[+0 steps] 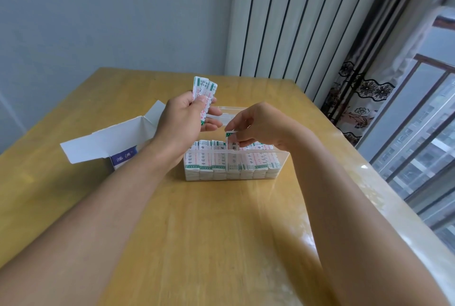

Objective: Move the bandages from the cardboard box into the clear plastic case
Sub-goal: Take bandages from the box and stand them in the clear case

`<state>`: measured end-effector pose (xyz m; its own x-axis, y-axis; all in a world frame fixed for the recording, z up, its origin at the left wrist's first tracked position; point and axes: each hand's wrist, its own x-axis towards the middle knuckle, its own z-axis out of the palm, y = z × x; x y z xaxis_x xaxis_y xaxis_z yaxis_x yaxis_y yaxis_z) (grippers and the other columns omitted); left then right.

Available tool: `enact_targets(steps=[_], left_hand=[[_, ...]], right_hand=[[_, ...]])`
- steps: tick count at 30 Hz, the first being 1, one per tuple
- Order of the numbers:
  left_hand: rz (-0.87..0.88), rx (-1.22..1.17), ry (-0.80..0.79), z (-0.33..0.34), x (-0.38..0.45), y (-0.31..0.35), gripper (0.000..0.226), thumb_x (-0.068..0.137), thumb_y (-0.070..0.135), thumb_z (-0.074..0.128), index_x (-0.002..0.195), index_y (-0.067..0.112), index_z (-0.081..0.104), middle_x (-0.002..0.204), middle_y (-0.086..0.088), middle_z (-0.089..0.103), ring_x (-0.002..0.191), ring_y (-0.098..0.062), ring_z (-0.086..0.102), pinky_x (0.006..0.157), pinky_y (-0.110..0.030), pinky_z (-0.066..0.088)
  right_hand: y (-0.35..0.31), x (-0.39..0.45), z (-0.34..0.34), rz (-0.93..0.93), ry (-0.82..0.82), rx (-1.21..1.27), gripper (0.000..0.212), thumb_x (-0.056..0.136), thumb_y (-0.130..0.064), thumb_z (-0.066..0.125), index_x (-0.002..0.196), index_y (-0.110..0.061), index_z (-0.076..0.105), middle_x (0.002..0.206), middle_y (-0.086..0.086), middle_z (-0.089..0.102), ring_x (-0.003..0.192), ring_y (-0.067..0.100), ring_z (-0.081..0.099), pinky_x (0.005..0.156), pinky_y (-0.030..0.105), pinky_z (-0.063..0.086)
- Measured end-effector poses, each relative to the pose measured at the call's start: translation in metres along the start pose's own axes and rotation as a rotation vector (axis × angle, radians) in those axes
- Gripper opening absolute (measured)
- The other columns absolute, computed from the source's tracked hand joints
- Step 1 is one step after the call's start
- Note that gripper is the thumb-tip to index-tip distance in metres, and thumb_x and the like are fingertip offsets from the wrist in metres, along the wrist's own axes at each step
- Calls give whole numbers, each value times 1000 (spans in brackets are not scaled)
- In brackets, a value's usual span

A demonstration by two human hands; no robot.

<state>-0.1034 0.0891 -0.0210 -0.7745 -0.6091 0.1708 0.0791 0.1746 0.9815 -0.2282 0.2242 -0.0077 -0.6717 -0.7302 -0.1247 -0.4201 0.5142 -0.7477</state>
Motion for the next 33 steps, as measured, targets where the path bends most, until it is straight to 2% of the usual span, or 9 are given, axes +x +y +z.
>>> enact_targets(steps=[4, 8, 12, 17, 21, 26, 30, 33], left_hand=[[-3, 0, -3, 0, 1, -1, 27, 110, 21, 40, 108, 14, 66, 96, -9, 74, 78, -20, 74, 71, -29, 60], [-4, -1, -3, 0, 1, -2, 28, 110, 21, 40, 110, 12, 66, 97, -10, 74, 78, -21, 74, 69, -27, 59], [-4, 11, 2, 0, 1, -1, 28, 110, 21, 40, 111, 12, 66, 97, -9, 74, 80, -22, 75, 70, -27, 59], [0, 9, -1, 0, 2, -2, 28, 110, 22, 40, 111, 12, 66, 97, -10, 74, 80, -22, 75, 70, -28, 58], [0, 4, -2, 0, 2, -2, 28, 110, 21, 40, 111, 12, 66, 97, -10, 74, 79, -21, 74, 70, -28, 59], [-3, 14, 0, 0, 2, -2, 27, 110, 22, 40, 112, 13, 66, 97, -9, 74, 80, -21, 75, 71, -28, 60], [-4, 10, 3, 1, 2, -2, 27, 110, 22, 40, 113, 13, 66, 97, -9, 74, 79, -21, 74, 70, -28, 59], [-12, -3, 9, 0, 2, -1, 27, 110, 21, 39, 112, 14, 65, 94, -8, 74, 78, -21, 74, 69, -27, 58]], right_hand=[[3, 1, 1, 7, 0, -1, 19, 81, 0, 81, 94, -12, 78, 85, 10, 77, 79, 23, 77, 82, 35, 63], [5, 5, 3, -3, 26, -92, 21, 79, -6, 84, 92, -23, 80, 79, 1, 78, 75, 17, 76, 86, 39, 62], [5, 7, 6, -6, 35, -180, 22, 80, -12, 84, 97, -25, 80, 80, -3, 78, 81, 21, 76, 84, 38, 62], [4, 9, 7, 13, 82, -249, 17, 75, -21, 88, 85, -29, 77, 76, -8, 76, 69, 9, 70, 72, 28, 60], [4, 9, 10, -6, 90, -319, 13, 80, -23, 85, 90, -31, 81, 75, -11, 75, 56, -2, 61, 55, 14, 43], [3, 10, 11, -30, 89, -356, 17, 84, -16, 79, 96, -28, 81, 82, -11, 75, 67, 1, 64, 63, 16, 45], [1, 8, 10, -34, 93, -343, 18, 85, -14, 78, 98, -26, 81, 81, -10, 74, 68, 4, 65, 64, 19, 49], [0, 1, 2, -21, 62, -135, 20, 86, -4, 75, 98, -19, 81, 82, 0, 78, 74, 12, 75, 69, 21, 59]])
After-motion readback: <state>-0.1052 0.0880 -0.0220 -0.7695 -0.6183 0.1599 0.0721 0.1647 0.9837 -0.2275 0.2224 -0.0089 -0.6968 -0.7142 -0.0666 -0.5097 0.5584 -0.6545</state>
